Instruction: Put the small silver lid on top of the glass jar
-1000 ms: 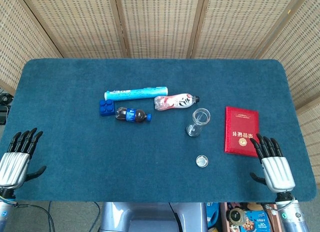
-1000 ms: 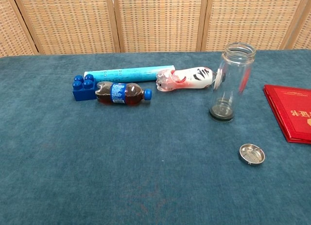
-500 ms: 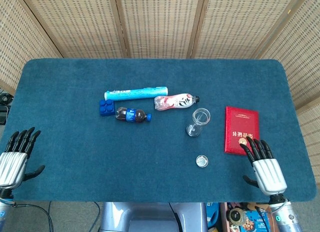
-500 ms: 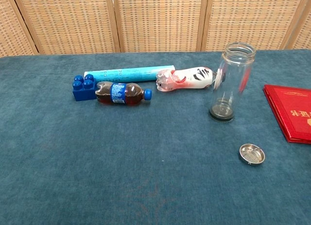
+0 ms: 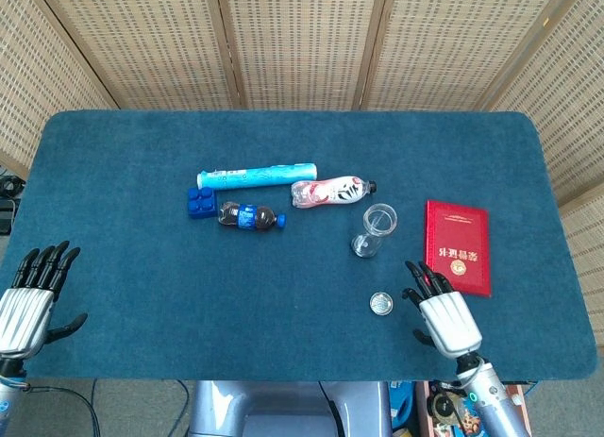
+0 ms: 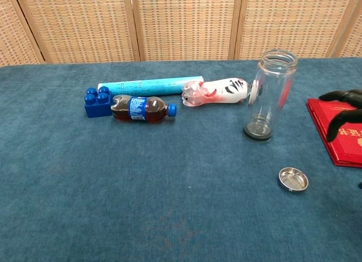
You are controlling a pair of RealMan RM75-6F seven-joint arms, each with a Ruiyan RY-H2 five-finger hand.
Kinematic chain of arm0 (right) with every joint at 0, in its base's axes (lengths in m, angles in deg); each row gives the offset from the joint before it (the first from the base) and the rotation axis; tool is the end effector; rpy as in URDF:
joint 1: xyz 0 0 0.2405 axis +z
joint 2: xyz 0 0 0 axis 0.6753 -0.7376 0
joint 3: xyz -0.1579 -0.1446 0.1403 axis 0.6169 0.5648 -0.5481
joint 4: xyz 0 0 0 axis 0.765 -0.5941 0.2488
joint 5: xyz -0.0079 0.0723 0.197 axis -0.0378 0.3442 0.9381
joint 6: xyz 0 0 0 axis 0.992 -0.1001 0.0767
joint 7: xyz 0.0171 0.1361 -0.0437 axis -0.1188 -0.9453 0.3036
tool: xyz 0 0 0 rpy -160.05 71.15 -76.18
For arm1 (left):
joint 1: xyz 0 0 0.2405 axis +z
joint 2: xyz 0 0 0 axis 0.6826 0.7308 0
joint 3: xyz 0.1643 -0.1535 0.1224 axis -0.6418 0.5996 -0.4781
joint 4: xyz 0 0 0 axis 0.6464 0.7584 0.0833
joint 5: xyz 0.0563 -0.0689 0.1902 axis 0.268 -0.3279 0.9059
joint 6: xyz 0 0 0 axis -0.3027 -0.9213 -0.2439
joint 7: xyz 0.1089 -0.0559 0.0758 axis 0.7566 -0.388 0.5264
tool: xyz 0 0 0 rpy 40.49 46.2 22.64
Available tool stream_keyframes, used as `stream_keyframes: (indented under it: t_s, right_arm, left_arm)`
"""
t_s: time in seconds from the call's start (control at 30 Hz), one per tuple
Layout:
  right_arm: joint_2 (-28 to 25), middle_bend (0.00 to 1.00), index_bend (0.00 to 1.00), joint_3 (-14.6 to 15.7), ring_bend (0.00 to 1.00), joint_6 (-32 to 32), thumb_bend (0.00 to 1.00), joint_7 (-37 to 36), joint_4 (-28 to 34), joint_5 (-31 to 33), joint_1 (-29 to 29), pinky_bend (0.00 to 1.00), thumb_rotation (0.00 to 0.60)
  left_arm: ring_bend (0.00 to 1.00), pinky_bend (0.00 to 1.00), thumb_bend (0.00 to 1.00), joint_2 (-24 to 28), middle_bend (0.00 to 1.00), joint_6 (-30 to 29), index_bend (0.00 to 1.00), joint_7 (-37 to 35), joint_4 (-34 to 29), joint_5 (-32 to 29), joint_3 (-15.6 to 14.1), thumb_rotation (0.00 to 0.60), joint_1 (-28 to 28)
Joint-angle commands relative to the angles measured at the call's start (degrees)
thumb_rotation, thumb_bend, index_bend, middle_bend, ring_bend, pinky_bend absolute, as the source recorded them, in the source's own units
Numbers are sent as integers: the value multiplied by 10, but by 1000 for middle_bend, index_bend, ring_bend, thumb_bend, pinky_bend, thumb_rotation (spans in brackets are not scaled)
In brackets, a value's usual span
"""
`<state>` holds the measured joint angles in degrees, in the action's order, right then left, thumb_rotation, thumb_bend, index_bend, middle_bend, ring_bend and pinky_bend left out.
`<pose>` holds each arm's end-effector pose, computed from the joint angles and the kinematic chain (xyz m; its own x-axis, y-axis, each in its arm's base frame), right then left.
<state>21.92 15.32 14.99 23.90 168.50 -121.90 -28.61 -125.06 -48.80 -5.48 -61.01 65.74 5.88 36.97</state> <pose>-0.2224 -0.2055 0.0437 0.5180 -0.1206 0.8468 -0.8307 -0.3071 0.4644 -0.2841 0.1761 0.1448 0.4801 0.0287 0.8767 0.8741 -0.1000 -0.4754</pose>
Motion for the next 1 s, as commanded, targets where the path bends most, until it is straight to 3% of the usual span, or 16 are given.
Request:
stream_keyframes:
  t_s: [0.03,0.3,1.0]
  right_arm:
    - [24,145,437,-13,3,29,243,22,-5,23,20,269,600]
    - [60,168,466,-35,17,70,349,51,-22,65,52,293,600]
    - [101,201,513,-42,29,110,392,65,-80,158,87,314,600]
  left_arm:
    - [0,0,216,-1,0,2,0,1,0,1,-1,600,-1]
    - [0,0,215,-3,0,7,0,3,1,1,-1,600,-4]
    - [0,0,216,-4,0,10,0,5,-2,3,-2,600,-5]
